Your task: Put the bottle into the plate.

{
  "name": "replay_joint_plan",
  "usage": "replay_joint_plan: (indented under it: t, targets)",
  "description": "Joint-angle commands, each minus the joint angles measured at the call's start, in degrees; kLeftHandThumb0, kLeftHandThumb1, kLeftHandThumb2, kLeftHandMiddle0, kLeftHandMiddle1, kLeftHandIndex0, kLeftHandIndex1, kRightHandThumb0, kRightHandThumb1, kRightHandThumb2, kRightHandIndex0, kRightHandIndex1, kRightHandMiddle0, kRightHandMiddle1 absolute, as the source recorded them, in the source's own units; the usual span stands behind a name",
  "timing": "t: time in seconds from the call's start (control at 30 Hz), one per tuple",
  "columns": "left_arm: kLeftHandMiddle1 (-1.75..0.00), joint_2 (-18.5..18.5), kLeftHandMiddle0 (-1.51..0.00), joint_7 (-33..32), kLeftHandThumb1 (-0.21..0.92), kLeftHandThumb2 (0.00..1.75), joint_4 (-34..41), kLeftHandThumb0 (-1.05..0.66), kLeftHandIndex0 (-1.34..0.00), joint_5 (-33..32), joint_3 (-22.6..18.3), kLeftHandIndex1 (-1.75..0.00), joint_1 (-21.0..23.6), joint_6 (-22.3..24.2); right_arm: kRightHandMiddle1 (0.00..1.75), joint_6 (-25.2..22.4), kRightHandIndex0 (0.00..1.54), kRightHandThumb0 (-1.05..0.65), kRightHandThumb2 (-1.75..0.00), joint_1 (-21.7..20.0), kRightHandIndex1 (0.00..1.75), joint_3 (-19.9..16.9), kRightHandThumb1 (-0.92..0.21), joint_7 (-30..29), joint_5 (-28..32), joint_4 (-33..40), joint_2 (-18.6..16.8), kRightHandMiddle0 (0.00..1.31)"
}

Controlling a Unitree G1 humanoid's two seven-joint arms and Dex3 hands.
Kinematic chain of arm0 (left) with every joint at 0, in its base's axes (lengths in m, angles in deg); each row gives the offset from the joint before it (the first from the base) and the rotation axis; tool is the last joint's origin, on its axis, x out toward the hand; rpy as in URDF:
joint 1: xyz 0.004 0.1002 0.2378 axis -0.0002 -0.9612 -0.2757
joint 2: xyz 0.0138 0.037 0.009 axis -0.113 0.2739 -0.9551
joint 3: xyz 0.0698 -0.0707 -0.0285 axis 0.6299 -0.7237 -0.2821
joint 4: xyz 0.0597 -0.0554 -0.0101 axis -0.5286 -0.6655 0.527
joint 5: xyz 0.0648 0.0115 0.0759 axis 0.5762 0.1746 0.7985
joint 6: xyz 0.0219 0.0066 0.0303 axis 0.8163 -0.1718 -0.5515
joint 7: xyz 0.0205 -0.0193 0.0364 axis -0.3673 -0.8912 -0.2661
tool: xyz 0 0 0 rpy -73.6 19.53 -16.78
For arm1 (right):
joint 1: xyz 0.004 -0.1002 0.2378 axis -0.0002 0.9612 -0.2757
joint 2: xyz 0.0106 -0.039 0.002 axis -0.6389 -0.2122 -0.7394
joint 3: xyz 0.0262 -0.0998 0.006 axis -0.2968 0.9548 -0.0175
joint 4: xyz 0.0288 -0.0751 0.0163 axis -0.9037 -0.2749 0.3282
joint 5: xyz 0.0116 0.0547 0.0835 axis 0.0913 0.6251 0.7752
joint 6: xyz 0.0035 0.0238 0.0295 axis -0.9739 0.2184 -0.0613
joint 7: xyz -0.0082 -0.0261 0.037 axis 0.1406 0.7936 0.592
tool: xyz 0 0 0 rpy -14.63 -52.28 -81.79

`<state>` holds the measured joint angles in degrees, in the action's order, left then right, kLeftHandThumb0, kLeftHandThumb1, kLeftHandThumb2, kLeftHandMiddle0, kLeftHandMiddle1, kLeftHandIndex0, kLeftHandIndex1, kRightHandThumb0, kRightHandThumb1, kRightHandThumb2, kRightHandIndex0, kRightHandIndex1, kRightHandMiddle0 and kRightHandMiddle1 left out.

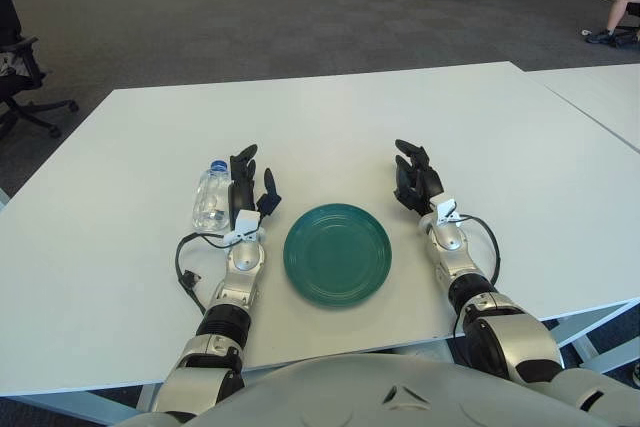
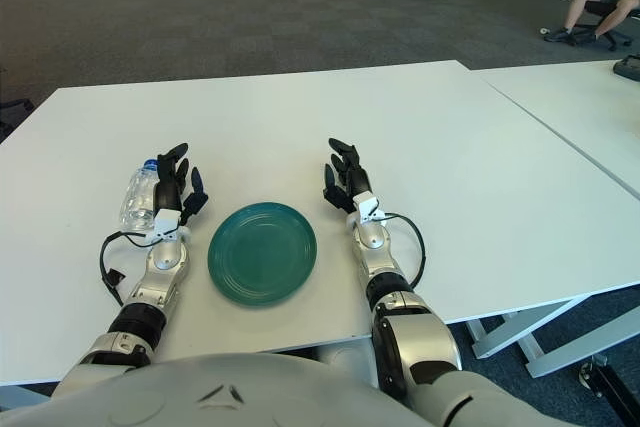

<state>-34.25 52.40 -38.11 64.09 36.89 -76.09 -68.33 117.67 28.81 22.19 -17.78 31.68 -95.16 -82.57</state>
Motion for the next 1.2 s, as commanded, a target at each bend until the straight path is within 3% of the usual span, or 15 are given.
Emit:
replay_joint_plan:
  t: [0.0, 1.17]
  targets:
    - [-0.02, -0.10, -0.43, -0.16, 0.92, 0.86, 0.09, -0.73, 0.00, -0.06, -0.09, -0.83, 0.72, -0.03, 0.65, 1.28, 0.24, -0.77, -0.85, 2.07, 0.00, 0.10, -0.92, 0.14, -0.29, -1.95, 0.22, 0.00]
    - [-0.01, -0.70, -0.42, 0.20, 0.92, 0.87, 0.62, -0.75, 0.00, 0.25, 0.08, -0.82, 0.97, -0.08, 0.64, -1.01, 0.24, -0.76, -0.85, 1.51, 0.00, 0.68, -0.92, -1.38, -0.97, -2.65, 0.08, 0.00]
